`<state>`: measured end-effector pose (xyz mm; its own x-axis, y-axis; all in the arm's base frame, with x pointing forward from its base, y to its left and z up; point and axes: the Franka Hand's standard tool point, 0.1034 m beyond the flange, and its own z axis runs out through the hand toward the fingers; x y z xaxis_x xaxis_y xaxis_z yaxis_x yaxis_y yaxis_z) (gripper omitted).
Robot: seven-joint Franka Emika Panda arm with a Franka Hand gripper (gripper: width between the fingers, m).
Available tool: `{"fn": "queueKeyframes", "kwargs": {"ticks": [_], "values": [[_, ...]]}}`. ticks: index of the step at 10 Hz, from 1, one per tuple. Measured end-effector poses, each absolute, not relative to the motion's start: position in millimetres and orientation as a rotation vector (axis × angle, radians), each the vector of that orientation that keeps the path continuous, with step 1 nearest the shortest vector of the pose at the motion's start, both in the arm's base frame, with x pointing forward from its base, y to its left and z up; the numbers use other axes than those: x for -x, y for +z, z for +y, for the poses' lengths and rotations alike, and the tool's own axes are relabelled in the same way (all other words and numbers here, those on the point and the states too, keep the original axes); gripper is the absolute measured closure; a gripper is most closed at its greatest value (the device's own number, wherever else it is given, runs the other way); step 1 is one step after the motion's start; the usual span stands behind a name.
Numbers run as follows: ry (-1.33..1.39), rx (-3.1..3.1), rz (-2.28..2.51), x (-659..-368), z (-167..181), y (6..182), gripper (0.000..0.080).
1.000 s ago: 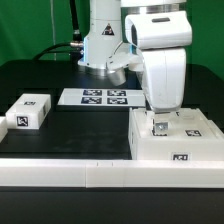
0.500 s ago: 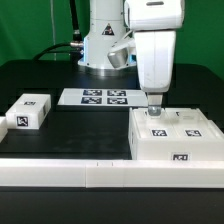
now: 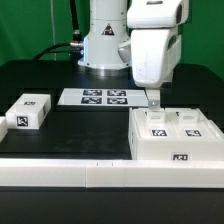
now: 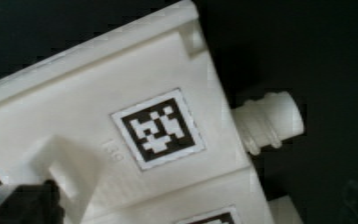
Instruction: Assemble cabinet
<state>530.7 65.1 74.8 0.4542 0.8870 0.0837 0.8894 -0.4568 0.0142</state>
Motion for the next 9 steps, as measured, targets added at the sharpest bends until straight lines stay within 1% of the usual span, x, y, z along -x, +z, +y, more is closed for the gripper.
{"fn": "queueKeyframes", "kwargs": {"ticks": [1, 2, 3, 9], "values": [[-0.140, 2.777, -1.369, -529, 67, 75.1, 0.0002], [-0.157, 2.907, -1.016, -516, 68, 73.0, 0.0002], [-0.145, 2.929, -0.942, -512, 71, 72.8, 0.0002], [-0.112, 3.007, -0.201, -511, 80, 72.7, 0.0002]]}}
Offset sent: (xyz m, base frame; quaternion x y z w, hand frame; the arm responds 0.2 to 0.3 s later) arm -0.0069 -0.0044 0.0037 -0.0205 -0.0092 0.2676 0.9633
